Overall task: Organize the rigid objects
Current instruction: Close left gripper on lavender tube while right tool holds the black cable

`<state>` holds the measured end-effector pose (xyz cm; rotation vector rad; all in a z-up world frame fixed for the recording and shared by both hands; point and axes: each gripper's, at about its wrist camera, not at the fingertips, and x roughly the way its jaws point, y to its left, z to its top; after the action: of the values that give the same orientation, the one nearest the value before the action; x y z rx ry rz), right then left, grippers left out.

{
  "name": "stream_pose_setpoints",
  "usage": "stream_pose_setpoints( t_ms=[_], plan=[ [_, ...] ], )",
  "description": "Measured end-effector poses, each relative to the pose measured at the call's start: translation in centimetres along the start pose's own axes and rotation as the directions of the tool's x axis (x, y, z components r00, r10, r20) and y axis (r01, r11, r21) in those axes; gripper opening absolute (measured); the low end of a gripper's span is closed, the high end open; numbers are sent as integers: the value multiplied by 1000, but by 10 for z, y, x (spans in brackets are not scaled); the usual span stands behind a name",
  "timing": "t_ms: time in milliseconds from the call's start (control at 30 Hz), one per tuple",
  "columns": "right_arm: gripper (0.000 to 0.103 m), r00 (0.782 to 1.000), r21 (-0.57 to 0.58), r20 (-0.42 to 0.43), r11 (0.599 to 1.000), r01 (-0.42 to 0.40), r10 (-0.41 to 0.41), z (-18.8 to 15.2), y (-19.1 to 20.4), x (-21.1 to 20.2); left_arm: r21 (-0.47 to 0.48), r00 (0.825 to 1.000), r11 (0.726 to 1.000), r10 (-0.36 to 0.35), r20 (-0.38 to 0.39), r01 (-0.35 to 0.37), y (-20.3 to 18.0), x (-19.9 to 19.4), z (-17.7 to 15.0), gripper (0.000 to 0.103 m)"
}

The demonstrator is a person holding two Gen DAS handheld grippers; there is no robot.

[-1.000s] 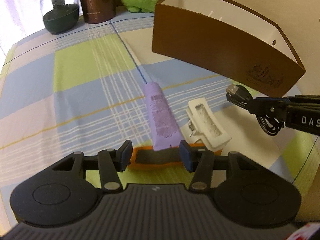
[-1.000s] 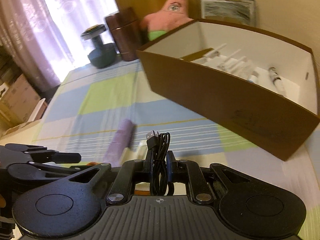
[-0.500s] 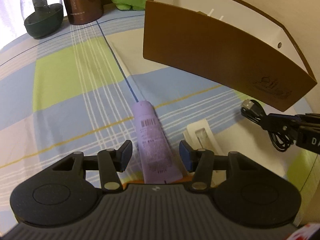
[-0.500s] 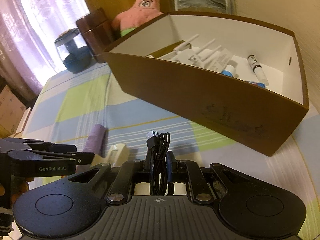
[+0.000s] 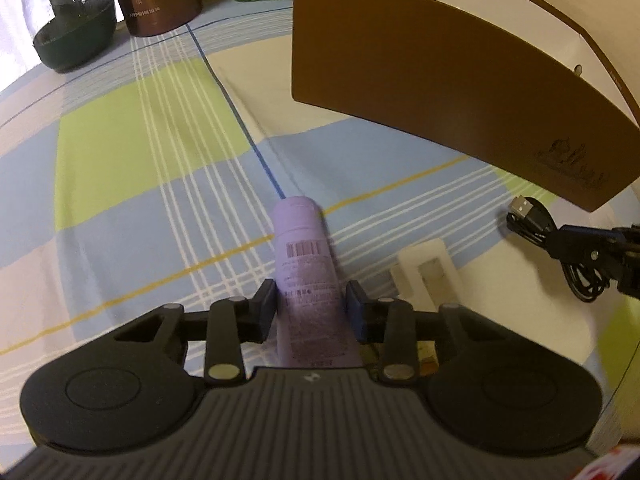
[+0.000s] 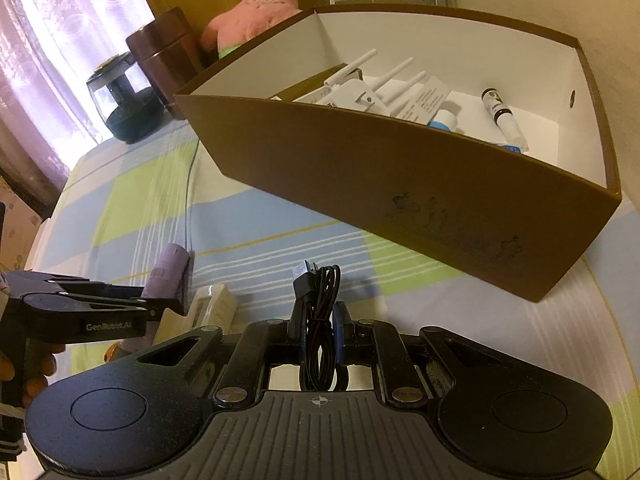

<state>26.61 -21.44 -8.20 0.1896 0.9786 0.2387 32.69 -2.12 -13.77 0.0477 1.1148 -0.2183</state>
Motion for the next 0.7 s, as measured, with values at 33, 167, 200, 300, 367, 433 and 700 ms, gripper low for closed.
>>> stream_pose_setpoints(
  t_ms=[33,167,200,300,367,433,700],
  plan=[
    [9,1000,-1,-1,1000,-2,2,0,0,1,3,1000,1000,1,-2,-1,3,-1,-1,32],
    [9,1000,-7,-7,1000,-10,10,-2,3,2,14,1000,999,31,-2,-30,21,-7,-5,32],
    [9,1000,-8,-9,1000,-12,11,-2,3,2,12,999,999,38,-1,-38,27,-8,-6,32],
    [9,1000,-9,-15,1000,-12,12,-3,4,4,-21,999,999,36,-11,-36,45,-12,-8,31],
    [9,1000,-9,-18,1000,-11,11,-4,5,5,-28,998,998,55,-17,-55,48,-13,-9,32],
    [9,1000,-11,-19,1000,-12,12,-4,6,6,-30,998,998,61,-24,-62,49,-12,-8,32],
    [9,1000,-18,-22,1000,-10,9,-3,6,7,-4,997,997,77,-23,-78,39,-2,-2,33]
  ],
)
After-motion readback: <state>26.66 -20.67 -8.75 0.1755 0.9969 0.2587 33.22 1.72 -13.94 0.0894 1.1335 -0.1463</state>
